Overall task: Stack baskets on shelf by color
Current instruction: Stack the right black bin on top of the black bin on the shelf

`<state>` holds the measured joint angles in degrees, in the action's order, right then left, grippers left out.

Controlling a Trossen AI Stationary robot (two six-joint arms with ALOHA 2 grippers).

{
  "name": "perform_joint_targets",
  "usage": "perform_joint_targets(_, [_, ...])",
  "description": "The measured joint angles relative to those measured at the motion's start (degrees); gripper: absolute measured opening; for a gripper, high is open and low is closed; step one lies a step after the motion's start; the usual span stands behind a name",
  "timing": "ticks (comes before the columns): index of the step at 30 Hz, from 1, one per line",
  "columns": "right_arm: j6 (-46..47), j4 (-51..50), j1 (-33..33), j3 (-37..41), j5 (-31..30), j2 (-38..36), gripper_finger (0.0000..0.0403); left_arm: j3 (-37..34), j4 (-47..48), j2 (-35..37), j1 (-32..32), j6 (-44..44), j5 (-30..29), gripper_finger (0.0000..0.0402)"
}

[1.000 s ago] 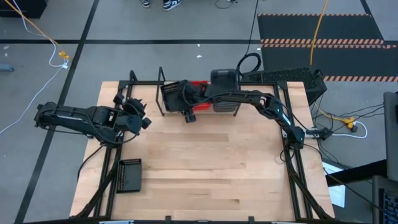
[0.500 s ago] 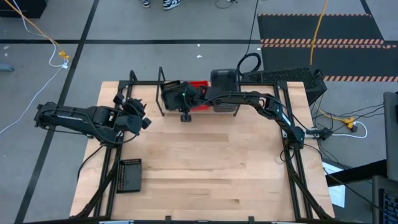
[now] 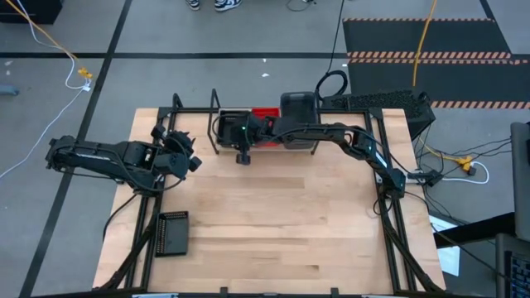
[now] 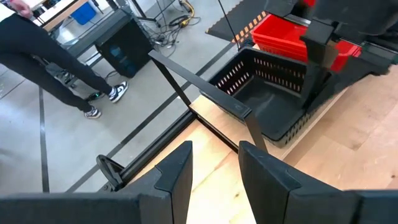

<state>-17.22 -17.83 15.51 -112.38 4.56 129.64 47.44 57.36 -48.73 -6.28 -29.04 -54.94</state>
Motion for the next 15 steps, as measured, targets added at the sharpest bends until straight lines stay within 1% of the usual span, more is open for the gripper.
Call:
perform_joint_targets(5, [0.12,-0.30,0.17,0.00,-0.31,0.00,0.0025,-0.01,0.04,0.00,0.00,0.00,0.00,0.0134])
perform_joint_targets(8, [0.66,0.66,0.17,0.00,-1.34,0.00,0.0031,-0.01,0.07,-0.02,0.00,0.01,0.00,0.0134])
perform_joint_targets(11, [1.39,1.17,0.11,0.00,-3.24,0.00,0.0049,-0.02,0.09,-0.02,0.00,0.02,0.49,0.0134])
perform_joint_targets(15, [1.46,0.57,0.17,0.02,-3.49,-0.95,0.0091,-0.02,0.43,-0.01,-0.02,0.02,0.96,0.0134])
